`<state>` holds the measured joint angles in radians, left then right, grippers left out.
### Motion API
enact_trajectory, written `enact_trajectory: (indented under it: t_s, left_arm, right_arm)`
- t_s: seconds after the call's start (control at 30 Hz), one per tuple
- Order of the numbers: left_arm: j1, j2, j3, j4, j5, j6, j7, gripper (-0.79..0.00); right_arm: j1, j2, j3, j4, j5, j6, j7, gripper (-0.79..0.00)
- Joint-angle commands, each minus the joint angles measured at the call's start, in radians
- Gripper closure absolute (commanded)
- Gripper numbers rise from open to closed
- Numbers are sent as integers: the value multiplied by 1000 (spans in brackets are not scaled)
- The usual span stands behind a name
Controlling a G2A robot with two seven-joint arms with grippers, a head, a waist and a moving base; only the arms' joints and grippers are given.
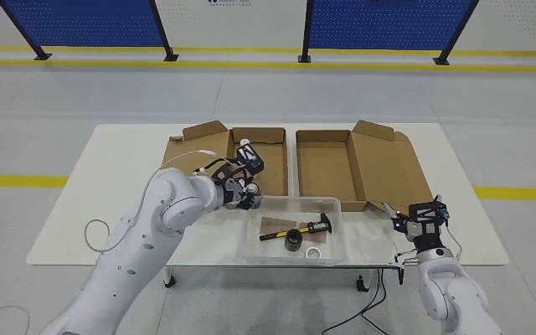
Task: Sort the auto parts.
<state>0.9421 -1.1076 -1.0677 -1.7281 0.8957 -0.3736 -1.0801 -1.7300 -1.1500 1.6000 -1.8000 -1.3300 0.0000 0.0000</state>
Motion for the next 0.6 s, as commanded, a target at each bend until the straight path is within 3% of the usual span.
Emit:
enact_trajectory:
  t_s: [0.0,0.2,0.57]
  left_arm:
    - [-18,-2,-1,27,19,14,25,0]
    - [-72,-12,15,127,56,51,108,0]
    - [-144,-43,114,351,119,54,245,0]
  right_arm:
    - [0,0,0,0,0,0,0,-785]
    - [0,0,0,0,0,0,0,-785]
    - [0,0,0,0,0,0,0,-785]
